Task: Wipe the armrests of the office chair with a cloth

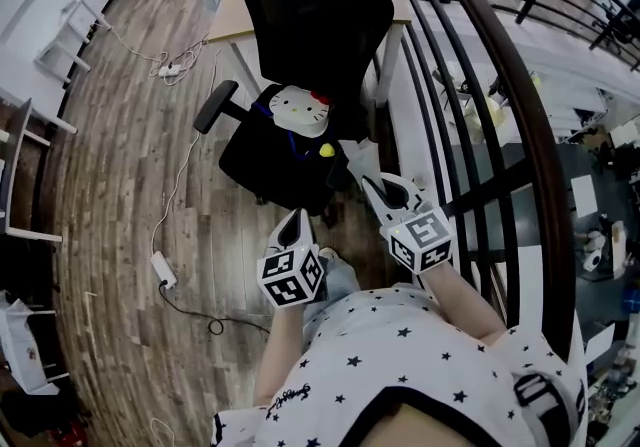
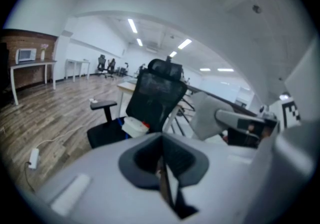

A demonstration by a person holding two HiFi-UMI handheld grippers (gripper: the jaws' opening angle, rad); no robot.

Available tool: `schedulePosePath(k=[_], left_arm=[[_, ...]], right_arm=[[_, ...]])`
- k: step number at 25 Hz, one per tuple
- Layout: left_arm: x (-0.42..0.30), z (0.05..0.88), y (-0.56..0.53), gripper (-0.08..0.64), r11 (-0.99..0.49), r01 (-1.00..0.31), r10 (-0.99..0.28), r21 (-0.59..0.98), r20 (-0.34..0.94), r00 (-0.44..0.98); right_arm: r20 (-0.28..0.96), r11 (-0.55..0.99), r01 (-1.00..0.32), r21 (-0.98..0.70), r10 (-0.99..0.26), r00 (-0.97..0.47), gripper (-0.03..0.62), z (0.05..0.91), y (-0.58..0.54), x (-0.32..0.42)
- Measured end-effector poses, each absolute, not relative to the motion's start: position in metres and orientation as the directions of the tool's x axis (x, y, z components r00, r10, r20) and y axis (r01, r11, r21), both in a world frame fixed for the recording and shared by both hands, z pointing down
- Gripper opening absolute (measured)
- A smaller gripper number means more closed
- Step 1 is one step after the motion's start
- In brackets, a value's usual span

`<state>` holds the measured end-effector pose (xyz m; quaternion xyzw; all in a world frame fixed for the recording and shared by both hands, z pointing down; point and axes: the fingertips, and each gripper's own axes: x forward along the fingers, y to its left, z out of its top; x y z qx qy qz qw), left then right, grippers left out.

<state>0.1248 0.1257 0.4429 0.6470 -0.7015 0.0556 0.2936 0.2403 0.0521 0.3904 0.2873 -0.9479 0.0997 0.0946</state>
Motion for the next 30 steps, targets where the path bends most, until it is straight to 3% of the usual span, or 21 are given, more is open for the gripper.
schedulePosePath(k=[20,30], left_arm=[[0.034,0.454,0.022,0.003,0.005,-0.951,-0.855,0.310,0.494,0.156],[0.019,0.478,0.007,0.003,-0.027,-0.933,-0.828,0.359,0.515,0.223]], right_arm=[[0.261,0.738,-0.663,-0.124,-0.620,-0.740,0.026,0.402,-0.040,0.156],[0.351,0.689,-0.720,-0.082,-0.656,-0.668,0.026,0.429,-0.055,0.157]])
